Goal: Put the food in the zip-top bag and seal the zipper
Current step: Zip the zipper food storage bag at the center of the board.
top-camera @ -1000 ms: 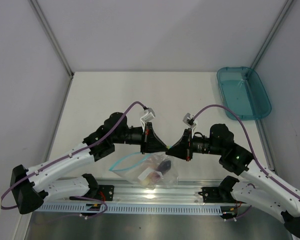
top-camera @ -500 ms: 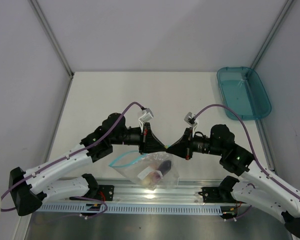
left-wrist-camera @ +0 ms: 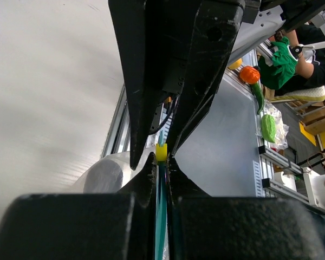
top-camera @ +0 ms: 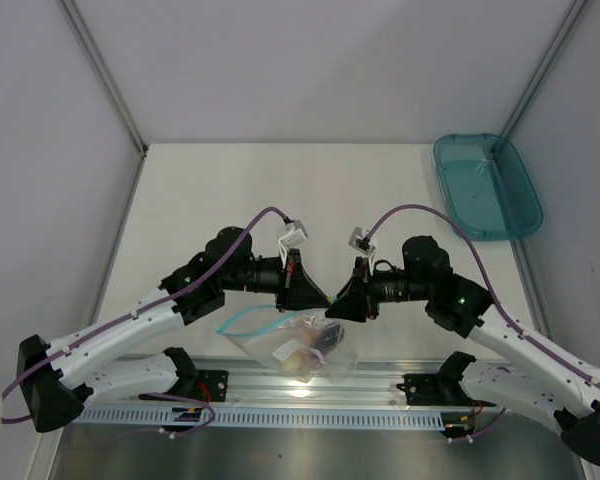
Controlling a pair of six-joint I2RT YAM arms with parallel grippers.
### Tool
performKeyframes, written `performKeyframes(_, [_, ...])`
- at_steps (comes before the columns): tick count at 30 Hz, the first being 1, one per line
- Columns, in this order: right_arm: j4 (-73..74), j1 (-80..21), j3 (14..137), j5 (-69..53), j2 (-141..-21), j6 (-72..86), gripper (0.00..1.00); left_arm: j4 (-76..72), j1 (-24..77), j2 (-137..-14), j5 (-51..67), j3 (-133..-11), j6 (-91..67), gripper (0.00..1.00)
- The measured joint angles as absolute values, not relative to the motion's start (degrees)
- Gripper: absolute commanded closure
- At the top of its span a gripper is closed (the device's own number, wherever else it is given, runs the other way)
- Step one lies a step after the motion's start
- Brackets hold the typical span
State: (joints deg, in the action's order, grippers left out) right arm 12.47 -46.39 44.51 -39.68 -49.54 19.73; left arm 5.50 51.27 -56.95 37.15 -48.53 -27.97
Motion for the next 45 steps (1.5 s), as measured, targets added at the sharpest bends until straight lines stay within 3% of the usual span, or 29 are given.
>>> performKeyframes(2, [13.1, -46.4, 44.5, -41.2, -49.6, 19.0, 0.76, 5.6, 51.2, -56.9, 37.5, -48.6, -28.0, 0.99])
performKeyframes(3, [13.1, -46.4, 44.5, -42.0, -49.6, 18.5, 0.94, 5.7, 51.2, -57.0, 37.7, -48.6, -28.0, 0.99])
performKeyframes(4, [13.1, -46.4, 44.5, -42.6, -49.6, 18.1, 1.0, 5.7, 51.2, -57.0, 37.8, -48.6, -28.0, 0.99])
performKeyframes(7, [13.1, -46.3, 44.5, -43.4, -49.6, 17.9, 1.0, 5.7, 51.2, -57.0, 37.9, -48.6, -28.0, 0.99])
performKeyframes(9, [13.0, -46.2, 44.5, -43.9, -49.5, 18.0, 0.95, 5.7, 51.2, -57.0, 37.9, -48.6, -28.0, 0.99])
performKeyframes(11, [12.8, -46.0, 44.5, -44.4, -49.4, 18.0, 1.0, 5.7, 51.2, -57.0, 38.0, -48.6, -28.0, 1.0])
performKeyframes(14, [12.5, -45.9, 44.5, -44.9, -49.2, 18.3, 1.0, 5.5, 51.2, -56.9, 38.0, -48.6, -28.0, 0.97])
performKeyframes(17, [12.4, -45.9, 44.5, -44.9, -49.0, 18.5, 1.0, 5.3, 51.2, -56.9, 38.1, -48.6, -27.5, 0.57])
performKeyframes(19, [11.7, -45.9, 44.5, -44.9, -48.6, 18.7, 1.0, 5.4, 51.2, -56.9, 38.2, -48.6, -27.8, 0.44])
performKeyframes(21, [11.6, -45.9, 44.5, -44.9, -48.0, 18.8, 1.0, 5.3, 51.1, -56.9, 38.2, -48.6, -28.0, 0.39])
performKeyframes(24, [11.6, -45.9, 44.5, -45.0, -47.5, 18.9, 1.0, 5.2, 50.8, -56.6, 38.2, -48.6, -28.3, 0.41])
performKeyframes(31, [10.9, -46.1, 44.3, -45.1, -47.6, 19.6, 1.0, 4.1, 50.2, -56.5, 38.4, -48.5, -29.1, 0.59])
performKeyframes(39, [9.7, -46.5, 44.0, -45.1, -48.5, 20.8, 1.0, 1.7, 50.1, -56.8, 39.6, -48.5, -30.0, 0.59])
performKeyframes(45, [8.4, -46.8, 43.9, -44.8, -49.1, 21.4, 1.0, 0.4, 50.1, -57.2, 40.7, -48.5, -30.2, 0.7])
